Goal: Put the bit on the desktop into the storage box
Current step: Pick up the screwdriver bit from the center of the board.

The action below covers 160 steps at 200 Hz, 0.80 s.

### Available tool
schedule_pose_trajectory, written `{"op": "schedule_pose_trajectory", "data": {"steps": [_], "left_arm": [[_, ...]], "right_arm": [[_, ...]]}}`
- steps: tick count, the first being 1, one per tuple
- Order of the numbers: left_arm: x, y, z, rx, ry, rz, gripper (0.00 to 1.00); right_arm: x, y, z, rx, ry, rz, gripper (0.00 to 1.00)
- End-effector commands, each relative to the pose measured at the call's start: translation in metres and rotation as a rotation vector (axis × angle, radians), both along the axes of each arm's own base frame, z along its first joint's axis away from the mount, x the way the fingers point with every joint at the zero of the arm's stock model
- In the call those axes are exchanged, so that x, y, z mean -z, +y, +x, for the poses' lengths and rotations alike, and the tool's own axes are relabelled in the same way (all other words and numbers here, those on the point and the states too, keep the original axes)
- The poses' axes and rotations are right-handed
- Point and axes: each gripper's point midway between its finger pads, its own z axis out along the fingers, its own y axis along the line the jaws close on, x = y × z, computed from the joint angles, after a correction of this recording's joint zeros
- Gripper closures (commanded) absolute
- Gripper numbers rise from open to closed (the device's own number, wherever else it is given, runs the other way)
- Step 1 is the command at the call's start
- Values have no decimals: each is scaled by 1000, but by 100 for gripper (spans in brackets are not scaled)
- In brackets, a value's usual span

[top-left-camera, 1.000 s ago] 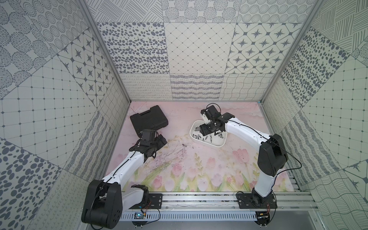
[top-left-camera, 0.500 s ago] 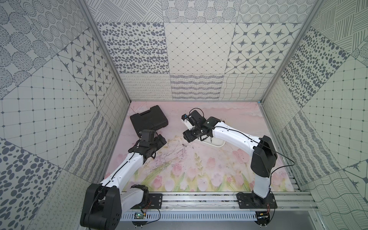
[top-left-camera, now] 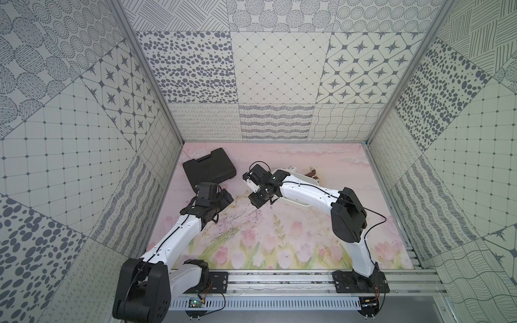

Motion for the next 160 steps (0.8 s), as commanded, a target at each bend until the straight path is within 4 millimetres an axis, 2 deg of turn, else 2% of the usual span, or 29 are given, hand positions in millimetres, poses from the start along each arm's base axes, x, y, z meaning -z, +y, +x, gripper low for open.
{"op": "schedule_pose_trajectory", "data": {"steps": [1, 81, 160], "left_arm": [[3, 2, -2, -8, 12, 4, 6], [5, -1, 0, 2, 18, -7, 6], [6, -2, 2, 7, 19, -9, 6]], "right_arm": [[10, 3, 2, -17, 1, -27, 49], [38, -3, 5, -6, 24, -101, 51], [53, -6, 15, 16, 32, -151, 59]]}}
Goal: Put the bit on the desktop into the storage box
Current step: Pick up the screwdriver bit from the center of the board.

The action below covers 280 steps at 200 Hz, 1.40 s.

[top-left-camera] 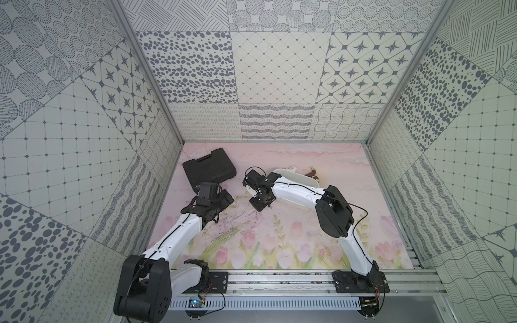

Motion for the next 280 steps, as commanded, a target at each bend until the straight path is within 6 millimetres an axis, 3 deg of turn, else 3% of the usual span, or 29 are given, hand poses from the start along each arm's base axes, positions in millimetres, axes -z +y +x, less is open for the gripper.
{"op": "schedule_pose_trajectory", "data": {"steps": [1, 121, 176, 225, 280], "left_arm": [[-2, -1, 3, 3, -5, -8, 6], [3, -2, 3, 5, 10, -11, 6], [4, -2, 2, 4, 13, -8, 6], [3, -1, 2, 3, 10, -7, 6], [3, -1, 2, 3, 9, -7, 6]], "right_arm": [[3, 0, 7, 8, -10, -18, 59], [26, -4, 6, 17, 30, -55, 67], [36, -8, 6, 20, 40, -79, 76], [36, -9, 6, 22, 37, -85, 87], [26, -5, 7, 26, 33, -57, 89]]}}
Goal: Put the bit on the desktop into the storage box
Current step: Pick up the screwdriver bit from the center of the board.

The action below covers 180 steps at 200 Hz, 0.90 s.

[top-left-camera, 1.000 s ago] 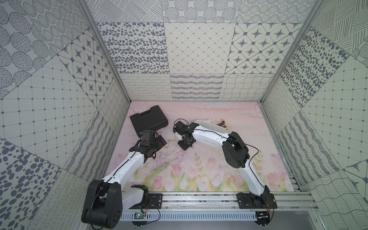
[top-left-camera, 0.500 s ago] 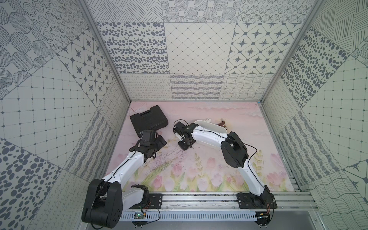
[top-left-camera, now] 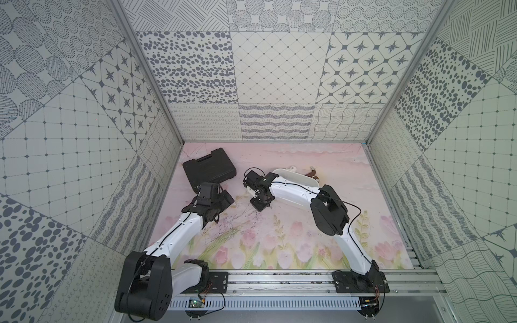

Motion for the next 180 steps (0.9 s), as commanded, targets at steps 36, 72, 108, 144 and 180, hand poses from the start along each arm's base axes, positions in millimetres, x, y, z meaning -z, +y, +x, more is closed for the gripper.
{"op": "schedule_pose_trajectory", "data": {"steps": [36, 72, 108, 144, 180], "left_arm": [[-3, 0, 2, -1, -10, -8, 6], [-4, -1, 2, 1, -13, -7, 6], [-4, -1, 2, 2, -15, -11, 6], [-5, -2, 3, 2, -15, -14, 6], [-5, -2, 3, 2, -19, -16, 6]], "right_arm": [[-6, 5, 2, 17, 8, 28, 89], [-25, 8, 3, 22, -14, 61, 90], [-52, 10, 5, 34, -41, 110, 90], [-82, 8, 8, 51, -72, 162, 90], [-114, -2, 13, 76, -111, 207, 91]]}}
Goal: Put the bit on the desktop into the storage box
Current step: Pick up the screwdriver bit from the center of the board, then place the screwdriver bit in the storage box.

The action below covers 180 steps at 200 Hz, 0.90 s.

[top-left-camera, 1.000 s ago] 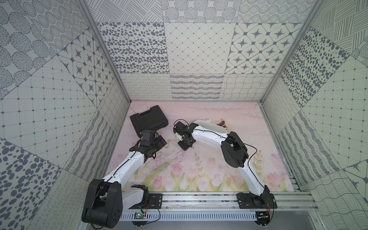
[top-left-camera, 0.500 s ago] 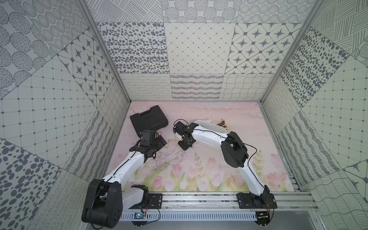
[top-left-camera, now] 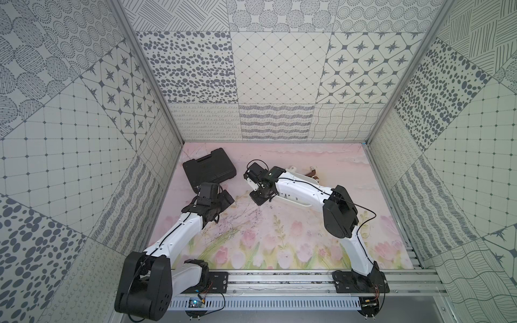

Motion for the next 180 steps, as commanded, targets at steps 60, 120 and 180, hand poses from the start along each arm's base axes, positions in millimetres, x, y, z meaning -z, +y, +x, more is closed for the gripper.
{"op": "schedule_pose_trajectory", "data": {"steps": [60, 120, 180], "left_arm": [[-4, -1, 4, 3, -17, -9, 6], [-1, -3, 5, 6, -12, -18, 6], [1, -4, 5, 6, -10, -27, 6]], "right_arm": [[-66, -56, 26, 157, -78, 113, 91], [-39, -134, 42, 338, -48, 64, 91], [2, -182, 54, 448, -21, -9, 91]]}}
